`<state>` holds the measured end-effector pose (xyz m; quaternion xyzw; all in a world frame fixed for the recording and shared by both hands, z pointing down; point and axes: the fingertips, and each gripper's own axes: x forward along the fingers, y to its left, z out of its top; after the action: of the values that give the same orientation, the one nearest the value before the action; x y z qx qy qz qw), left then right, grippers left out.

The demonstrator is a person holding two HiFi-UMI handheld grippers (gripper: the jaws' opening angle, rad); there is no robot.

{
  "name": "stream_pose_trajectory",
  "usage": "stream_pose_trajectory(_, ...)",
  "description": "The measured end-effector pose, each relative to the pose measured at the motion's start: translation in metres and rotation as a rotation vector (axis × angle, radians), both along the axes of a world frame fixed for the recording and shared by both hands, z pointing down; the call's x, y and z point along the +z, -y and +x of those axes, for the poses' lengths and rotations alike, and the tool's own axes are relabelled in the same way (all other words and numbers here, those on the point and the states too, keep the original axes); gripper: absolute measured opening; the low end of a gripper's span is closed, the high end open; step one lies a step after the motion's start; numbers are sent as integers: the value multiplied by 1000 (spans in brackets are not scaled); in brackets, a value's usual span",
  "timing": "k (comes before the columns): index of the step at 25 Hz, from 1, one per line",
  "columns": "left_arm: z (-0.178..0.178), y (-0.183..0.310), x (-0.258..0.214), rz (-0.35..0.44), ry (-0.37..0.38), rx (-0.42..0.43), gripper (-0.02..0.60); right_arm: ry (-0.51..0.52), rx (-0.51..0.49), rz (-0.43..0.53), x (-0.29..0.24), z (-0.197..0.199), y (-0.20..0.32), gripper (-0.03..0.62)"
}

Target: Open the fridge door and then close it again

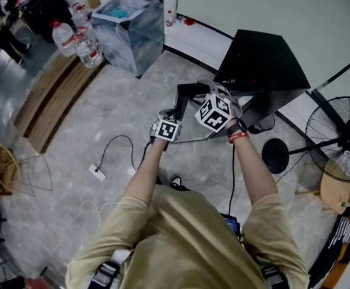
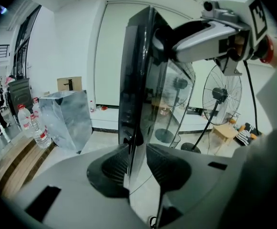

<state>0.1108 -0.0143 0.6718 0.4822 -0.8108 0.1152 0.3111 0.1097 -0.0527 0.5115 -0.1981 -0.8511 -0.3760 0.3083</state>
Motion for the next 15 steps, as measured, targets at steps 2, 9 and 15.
stream_pose_trajectory(2, -1, -4, -15, 26, 22, 0, 117, 24, 29, -32, -4, -1, 2, 282)
stream_pose_trajectory(9, -11, -40, -78, 163, 101, -64, 117, 139, 165, -204, -26, 5, 0, 282)
stream_pose_trajectory(15, -26, -63, -129, 243, 195, -114, 115, 274, 277, -400, -57, 11, -1, 266)
